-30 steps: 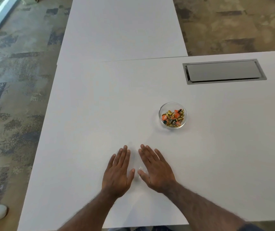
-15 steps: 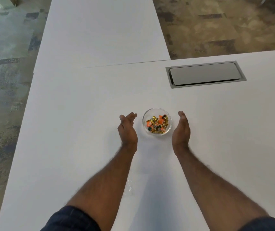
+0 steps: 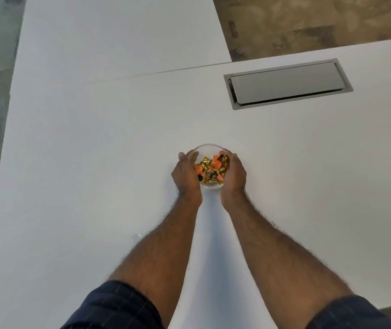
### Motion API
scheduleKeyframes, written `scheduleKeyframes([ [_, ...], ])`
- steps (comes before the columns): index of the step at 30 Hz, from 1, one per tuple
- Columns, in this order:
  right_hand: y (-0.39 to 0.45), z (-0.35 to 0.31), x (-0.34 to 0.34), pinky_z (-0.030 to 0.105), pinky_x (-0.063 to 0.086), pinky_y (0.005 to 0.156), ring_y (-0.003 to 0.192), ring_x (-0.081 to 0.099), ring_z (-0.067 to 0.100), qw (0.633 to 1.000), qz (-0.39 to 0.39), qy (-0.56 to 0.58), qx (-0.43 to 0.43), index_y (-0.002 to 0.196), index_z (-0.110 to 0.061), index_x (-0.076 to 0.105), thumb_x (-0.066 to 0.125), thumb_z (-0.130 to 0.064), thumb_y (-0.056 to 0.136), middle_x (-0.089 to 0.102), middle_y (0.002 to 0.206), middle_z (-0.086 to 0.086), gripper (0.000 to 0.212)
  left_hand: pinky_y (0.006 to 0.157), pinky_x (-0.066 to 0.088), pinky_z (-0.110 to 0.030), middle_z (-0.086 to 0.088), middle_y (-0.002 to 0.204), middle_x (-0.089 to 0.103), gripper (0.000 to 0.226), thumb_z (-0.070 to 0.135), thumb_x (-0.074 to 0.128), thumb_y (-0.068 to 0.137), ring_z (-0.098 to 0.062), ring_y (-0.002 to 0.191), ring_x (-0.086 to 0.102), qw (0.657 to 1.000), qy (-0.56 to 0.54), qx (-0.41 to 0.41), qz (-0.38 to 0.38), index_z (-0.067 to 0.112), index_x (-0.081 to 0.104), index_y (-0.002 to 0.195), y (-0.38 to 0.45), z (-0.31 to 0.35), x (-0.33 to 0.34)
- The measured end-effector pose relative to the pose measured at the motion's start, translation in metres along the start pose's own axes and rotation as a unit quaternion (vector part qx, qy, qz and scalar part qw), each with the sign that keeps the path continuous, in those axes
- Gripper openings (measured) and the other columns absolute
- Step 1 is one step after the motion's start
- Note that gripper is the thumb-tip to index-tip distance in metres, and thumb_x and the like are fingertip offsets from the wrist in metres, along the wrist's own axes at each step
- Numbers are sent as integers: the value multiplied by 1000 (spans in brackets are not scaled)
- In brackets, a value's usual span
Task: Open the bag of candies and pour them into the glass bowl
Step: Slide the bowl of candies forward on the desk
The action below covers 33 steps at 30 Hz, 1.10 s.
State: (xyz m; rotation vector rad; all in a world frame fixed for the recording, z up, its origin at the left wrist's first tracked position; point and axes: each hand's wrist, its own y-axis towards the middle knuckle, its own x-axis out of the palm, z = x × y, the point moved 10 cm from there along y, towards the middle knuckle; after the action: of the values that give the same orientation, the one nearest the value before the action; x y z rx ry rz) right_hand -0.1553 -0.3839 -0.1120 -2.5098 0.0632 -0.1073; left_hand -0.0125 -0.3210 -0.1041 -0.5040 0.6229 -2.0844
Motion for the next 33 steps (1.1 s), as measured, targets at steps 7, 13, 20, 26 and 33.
scheduleKeyframes([
  [7,2,-11,-5,38,55,92,109,62,19,1000,10,8,13,95,-36,67,39,-36,101,69,115,-3,29,97,54,-43,0,112,76,36,38,42,102,-18,110,67,1000,19,10,15,21,74,106,-9,3,13],
  [13,25,-66,-36,39,54,90,105,62,19,999,30,21,-12,102,-32,69,42,-36,99,69,112,-1,27,73,56,-26,-2,114,75,33,38,41,102,-15,103,68,999,20,0,-26,26,72,96,-19,15,77],
  [20,64,-126,-109,38,53,89,101,63,20,996,68,54,-26,112,-22,68,50,-37,96,70,109,3,29,95,53,-38,-2,110,74,36,35,41,103,-17,109,65,995,26,-18,-99,13,69,109,-34,3,186],
  [26,92,-143,-174,34,53,88,104,62,20,992,110,56,-26,111,-23,66,47,-36,98,68,110,2,26,73,53,-28,-5,119,73,41,38,38,103,-15,101,66,988,53,-38,-138,13,69,113,-48,-30,250],
  [33,115,-137,-216,37,53,94,109,62,22,990,129,63,-11,112,-23,64,43,-36,100,68,117,4,27,75,47,-25,-2,124,71,44,42,34,103,-17,109,63,980,116,-18,-161,17,68,116,-55,-56,288],
])
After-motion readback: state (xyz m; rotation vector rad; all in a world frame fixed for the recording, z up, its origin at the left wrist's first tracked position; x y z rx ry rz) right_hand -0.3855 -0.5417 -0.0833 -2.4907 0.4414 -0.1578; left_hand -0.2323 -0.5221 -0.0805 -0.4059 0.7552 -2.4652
